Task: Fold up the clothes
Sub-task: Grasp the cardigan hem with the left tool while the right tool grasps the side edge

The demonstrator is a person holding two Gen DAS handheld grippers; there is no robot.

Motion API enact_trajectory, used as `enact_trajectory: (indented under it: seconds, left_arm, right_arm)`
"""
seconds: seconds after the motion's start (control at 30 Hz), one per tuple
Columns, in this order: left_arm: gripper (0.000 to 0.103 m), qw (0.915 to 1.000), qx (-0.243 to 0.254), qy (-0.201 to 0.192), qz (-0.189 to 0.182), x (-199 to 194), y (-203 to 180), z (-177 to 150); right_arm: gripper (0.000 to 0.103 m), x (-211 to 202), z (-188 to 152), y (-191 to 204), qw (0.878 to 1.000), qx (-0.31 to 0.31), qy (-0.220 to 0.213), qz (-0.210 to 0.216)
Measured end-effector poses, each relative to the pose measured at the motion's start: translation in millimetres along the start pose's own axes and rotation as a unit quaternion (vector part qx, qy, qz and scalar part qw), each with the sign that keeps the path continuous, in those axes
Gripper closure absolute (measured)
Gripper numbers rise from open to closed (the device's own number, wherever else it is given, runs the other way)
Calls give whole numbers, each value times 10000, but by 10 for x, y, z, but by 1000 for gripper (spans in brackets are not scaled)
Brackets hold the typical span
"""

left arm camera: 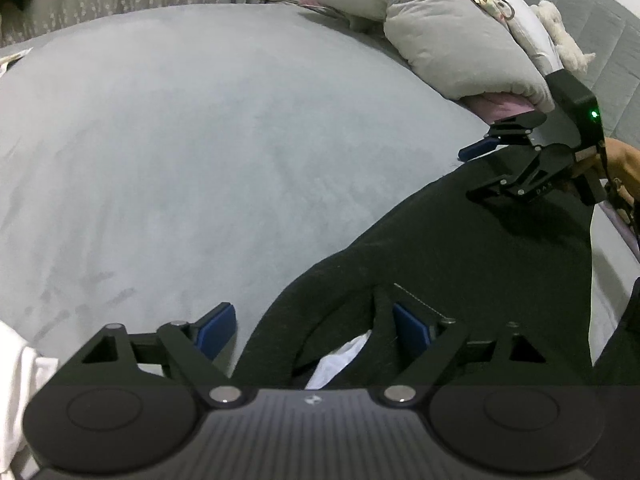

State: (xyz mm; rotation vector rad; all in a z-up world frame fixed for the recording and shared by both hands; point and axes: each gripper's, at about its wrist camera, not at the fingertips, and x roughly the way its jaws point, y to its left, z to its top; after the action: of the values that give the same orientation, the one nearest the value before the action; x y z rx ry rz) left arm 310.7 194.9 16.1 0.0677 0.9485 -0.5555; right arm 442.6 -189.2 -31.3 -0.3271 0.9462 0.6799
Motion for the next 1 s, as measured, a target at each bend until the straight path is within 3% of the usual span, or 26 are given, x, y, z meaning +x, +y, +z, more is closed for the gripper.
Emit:
enact_trajectory:
  seconds: [0.1, 0.17, 0.2, 0.23, 0.3, 0.37, 0.43, 0.5, 0.7, 0.87, 1.0]
  left_arm:
    - [22, 10000, -67, 4, -6, 14, 30, -9]
    - [28, 9999, -110, -49, -18, -1, 26, -23]
    - [37, 9999, -121, -90, -37, -17, 16, -33]
    - [44, 9998, -113, -140, -41, -36, -8, -43]
    - [47, 9997, -64, -240, 38, -73, -75, -65]
    - [54, 9992, -8, -376, 145, -128, -153, -96]
    - [64, 9982, 49, -528, 265, -189, -235, -131]
    - [67, 9971, 89, -659, 369, -255, -293, -177]
    - [71, 9922, 71, -1133, 508, -670, -583, -335]
    - [72, 9876, 445, -1409, 529, -1094, -991, -568]
    - [73, 9853, 816, -1384, 575, -1307, -1348, -863]
  right_arm:
    - [9, 105, 26, -75, 9996, 183, 227, 2]
    - [9, 151, 41, -91, 9990, 285, 330, -5]
    - [11, 141, 48, -63, 9991, 261, 343, -23]
    - [16, 123, 58, -26, 9991, 225, 355, -43]
    - [43, 46, 57, 49, 9995, 92, 287, 49]
    - [57, -22, 39, 112, 9997, -20, 249, 39]
    - [77, -127, 4, 262, 9989, -282, 213, -299]
    - [87, -260, -56, 428, 9966, -484, 46, -660]
    - [90, -849, -313, 967, 9796, -828, -596, -1730]
    - [90, -1337, -620, 1492, 9611, -1083, -773, -2419]
    - [91, -1616, -1021, 1943, 9501, -1131, -802, -2793]
